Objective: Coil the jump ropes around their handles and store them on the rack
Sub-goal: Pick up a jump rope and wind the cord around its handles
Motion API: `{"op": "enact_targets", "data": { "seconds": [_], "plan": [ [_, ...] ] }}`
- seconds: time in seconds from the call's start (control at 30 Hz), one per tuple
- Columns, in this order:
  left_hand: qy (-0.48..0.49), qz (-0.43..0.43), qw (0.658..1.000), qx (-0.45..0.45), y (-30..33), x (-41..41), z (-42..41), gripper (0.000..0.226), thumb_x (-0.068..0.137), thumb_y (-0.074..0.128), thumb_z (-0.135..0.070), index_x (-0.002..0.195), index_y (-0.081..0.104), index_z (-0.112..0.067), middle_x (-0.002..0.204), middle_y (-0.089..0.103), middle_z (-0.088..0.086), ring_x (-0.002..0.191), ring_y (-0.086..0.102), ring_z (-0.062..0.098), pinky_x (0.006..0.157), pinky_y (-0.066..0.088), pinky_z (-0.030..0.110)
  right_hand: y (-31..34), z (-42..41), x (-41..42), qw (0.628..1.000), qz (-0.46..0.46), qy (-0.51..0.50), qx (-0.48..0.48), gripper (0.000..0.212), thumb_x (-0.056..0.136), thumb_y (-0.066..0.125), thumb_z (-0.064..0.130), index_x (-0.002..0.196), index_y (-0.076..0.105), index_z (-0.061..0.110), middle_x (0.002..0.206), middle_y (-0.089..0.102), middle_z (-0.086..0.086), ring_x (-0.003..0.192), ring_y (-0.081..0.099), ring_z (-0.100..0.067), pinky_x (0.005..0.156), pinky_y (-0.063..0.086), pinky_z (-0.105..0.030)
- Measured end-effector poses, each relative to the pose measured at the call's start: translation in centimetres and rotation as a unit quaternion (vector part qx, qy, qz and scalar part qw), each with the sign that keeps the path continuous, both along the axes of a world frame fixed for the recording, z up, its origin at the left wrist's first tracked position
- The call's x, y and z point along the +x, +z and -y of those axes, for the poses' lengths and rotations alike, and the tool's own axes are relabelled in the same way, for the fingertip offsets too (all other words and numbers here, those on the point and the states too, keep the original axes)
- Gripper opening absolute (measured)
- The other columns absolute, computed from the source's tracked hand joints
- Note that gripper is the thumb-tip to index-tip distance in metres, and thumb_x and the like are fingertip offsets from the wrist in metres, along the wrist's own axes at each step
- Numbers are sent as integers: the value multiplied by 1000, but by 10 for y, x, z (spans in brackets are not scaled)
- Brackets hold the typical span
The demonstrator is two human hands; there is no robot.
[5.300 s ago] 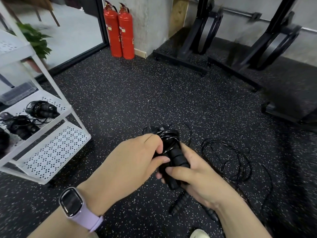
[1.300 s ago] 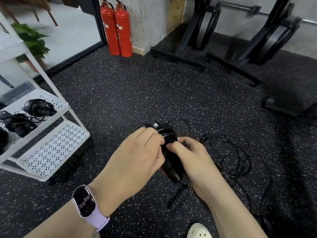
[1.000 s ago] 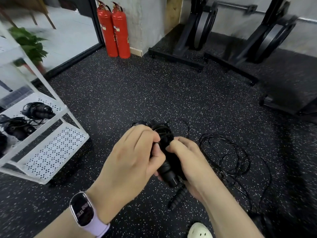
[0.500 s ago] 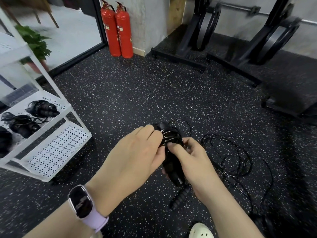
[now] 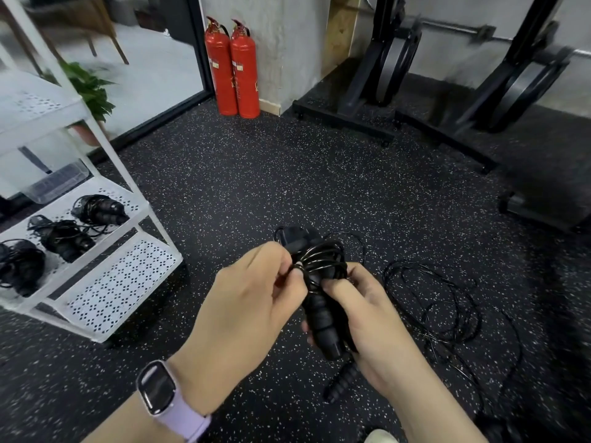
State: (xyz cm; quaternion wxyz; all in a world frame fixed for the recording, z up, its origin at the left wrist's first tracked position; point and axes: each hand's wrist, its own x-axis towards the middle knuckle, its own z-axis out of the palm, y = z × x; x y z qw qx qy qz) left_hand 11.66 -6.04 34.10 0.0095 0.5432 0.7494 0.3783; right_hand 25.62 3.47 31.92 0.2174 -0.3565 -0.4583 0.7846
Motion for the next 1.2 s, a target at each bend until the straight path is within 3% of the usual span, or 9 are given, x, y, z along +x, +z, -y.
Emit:
{"op": "enact_targets", "data": {
  "seconds": [0.13, 0.23, 0.43, 0.57, 0.7, 0.8, 0.93, 1.03, 1.2],
  "plan": [
    [-41, 1, 998, -44, -3, -11, -1, 19, 98, 53, -34, 82, 45, -29, 78, 50, -10, 68, 50, 2, 59, 37, 12, 0, 5, -2, 999, -10, -8, -40, 31, 96, 67, 24, 118, 51, 8, 89, 75, -15, 68, 70, -33, 58, 58, -38],
    [-55, -23, 997, -49, -6, -16, -5, 17, 102, 49, -39, 87, 42, -35, 91, 49, -17, 73, 51, 7, 61, 37, 12, 0, 7, -3, 997, -14, -16, -78, 43, 92, 69, 34, 122, 53, 7, 101, 78, -17, 78, 74, -34, 65, 61, -40],
    [-12, -7, 1000, -27, -15, -18, -8, 12, 105, 46, -34, 94, 48, -30, 89, 47, -23, 76, 50, 2, 64, 37, 14, -8, 7, -13, 997, 21, -58, -53, 23, 100, 63, 30, 115, 59, 13, 104, 78, -12, 87, 75, -29, 74, 61, -42],
    [80, 167, 983, 7, -12, -23, -9, 9, 100, 48, -49, 106, 45, -44, 96, 55, -20, 86, 57, 1, 71, 42, 14, -10, 5, -16, 996, 6, -75, -37, 27, 100, 63, 28, 123, 57, 16, 112, 77, -15, 100, 74, -42, 79, 61, -44],
    [31, 401, 909, -112, -13, -26, -8, 76, 70, 54, -88, 133, 46, -45, 117, 66, -20, 94, 70, 1, 87, 53, 29, -9, 3, -20, 998, 4, -64, 23, 35, 89, 67, 42, 123, 64, 34, 116, 77, -5, 105, 75, -30, 87, 59, -48],
    [19, 484, 870, -90, -16, -17, -10, 71, 67, 76, -73, 127, 59, -38, 114, 73, -21, 102, 69, -3, 95, 53, 32, -11, 6, -28, 995, 26, -42, 86, 19, 98, 58, 47, 113, 70, 51, 118, 75, 13, 112, 71, -10, 93, 55, -37],
    [100, 535, 839, 7, -17, -24, -9, 44, 82, 84, -34, 121, 65, -25, 110, 77, -9, 100, 72, 5, 91, 56, 32, -5, 13, -51, 979, 72, -1, 190, 25, 107, 43, 49, 115, 59, 66, 124, 59, 39, 115, 55, 19, 105, 45, -27],
    [127, 552, 822, 62, -17, -39, -1, 46, 81, 86, -31, 121, 66, -22, 110, 77, -6, 102, 73, 9, 93, 56, 36, -3, 17, -74, 978, 53, 19, 199, 27, 107, 44, 49, 122, 57, 66, 131, 58, 38, 124, 53, 15, 115, 41, -31],
    [184, 567, 792, 128, -19, -69, 23, 50, 78, 88, -33, 122, 66, -22, 109, 77, -6, 100, 74, 9, 87, 58, 31, -6, 40, -123, 981, 18, 55, 186, 26, 103, 50, 51, 118, 63, 68, 134, 64, 30, 126, 58, 7, 115, 44, -36]
  ]
}}
